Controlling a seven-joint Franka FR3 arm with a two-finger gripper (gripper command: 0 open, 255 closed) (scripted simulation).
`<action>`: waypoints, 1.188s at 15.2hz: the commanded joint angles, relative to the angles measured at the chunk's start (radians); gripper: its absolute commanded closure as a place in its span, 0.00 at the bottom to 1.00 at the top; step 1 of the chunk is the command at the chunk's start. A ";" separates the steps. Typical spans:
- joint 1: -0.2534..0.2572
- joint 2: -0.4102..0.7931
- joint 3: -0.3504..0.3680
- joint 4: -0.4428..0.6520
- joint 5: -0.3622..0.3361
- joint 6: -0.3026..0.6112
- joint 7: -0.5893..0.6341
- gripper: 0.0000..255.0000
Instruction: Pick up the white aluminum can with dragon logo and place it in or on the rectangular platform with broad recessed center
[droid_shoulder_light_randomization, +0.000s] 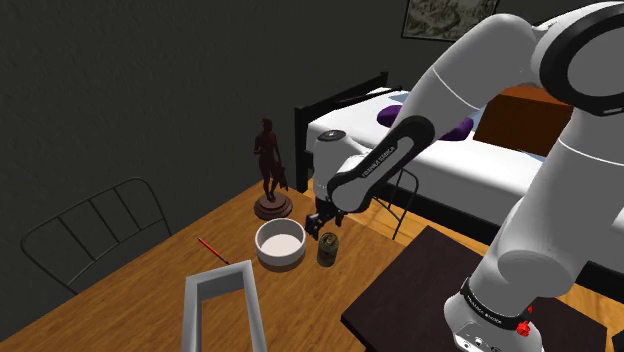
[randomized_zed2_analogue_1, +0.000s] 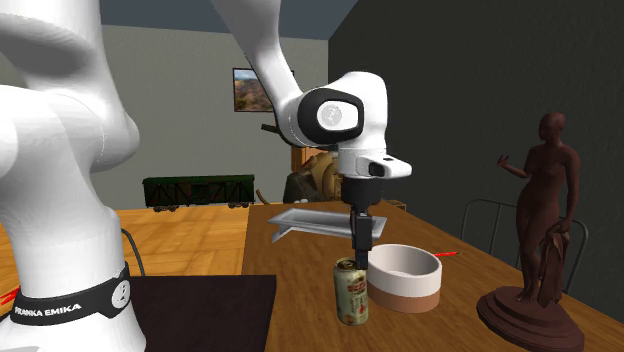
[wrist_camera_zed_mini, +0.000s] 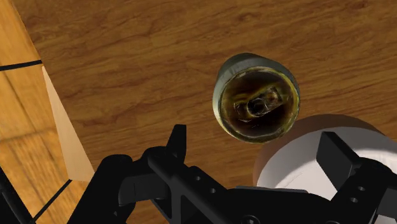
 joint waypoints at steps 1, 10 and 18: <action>0.002 0.040 0.000 0.007 -0.018 0.032 0.019 0.00; 0.006 0.121 -0.013 0.006 -0.067 0.111 0.054 0.00; 0.006 0.121 -0.013 0.006 -0.066 0.111 0.054 1.00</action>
